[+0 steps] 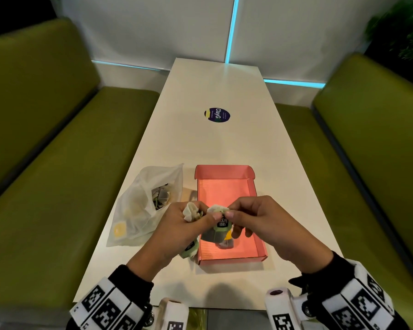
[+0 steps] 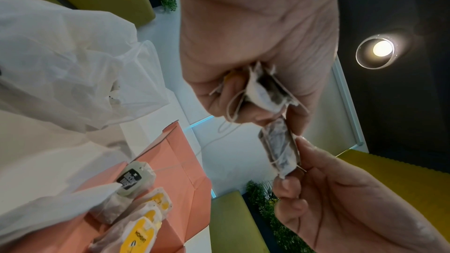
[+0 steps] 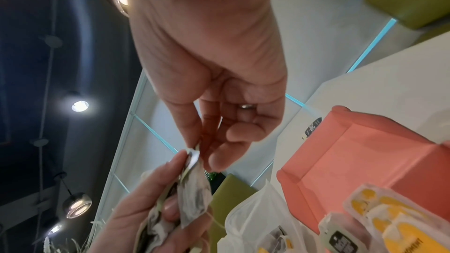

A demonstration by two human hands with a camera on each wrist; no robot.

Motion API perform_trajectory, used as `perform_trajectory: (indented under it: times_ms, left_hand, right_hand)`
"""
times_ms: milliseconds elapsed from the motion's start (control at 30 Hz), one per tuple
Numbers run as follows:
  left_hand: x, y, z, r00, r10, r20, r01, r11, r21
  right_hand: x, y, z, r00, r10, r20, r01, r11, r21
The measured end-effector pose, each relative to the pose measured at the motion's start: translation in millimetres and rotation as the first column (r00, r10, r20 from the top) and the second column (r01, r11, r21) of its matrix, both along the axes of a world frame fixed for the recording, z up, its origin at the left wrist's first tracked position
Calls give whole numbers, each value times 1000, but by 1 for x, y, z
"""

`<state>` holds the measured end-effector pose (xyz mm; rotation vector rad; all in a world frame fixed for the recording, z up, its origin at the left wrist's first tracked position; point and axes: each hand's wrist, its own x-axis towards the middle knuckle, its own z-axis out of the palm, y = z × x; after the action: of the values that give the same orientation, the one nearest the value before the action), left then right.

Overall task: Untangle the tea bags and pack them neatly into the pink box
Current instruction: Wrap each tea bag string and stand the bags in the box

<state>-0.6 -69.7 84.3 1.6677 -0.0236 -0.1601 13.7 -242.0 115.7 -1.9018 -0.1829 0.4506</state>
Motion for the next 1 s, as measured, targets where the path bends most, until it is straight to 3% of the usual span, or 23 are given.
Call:
perform_trajectory:
  times_ms: [333,500,733,1000]
  left_hand:
    - [0,-2,0,997,62,-34,-64,997,-52]
    - [-3,0,2,997,-8,-79,5,999,-46]
    - [-2,-2,-1,999,10,-52,-12,999,-33]
    - [-3,-2,0,1000,6,1,-6,1000,30]
  right_hand:
    - [-3,5,-6,993,-74,-89,84,991,103]
    - [0,5,-9,977,-157,-144,175,977,125]
    - [2,5,-6,950,-136,-282,198,958,206]
    - [2,1,-4,962,-137,-235,173,974,143]
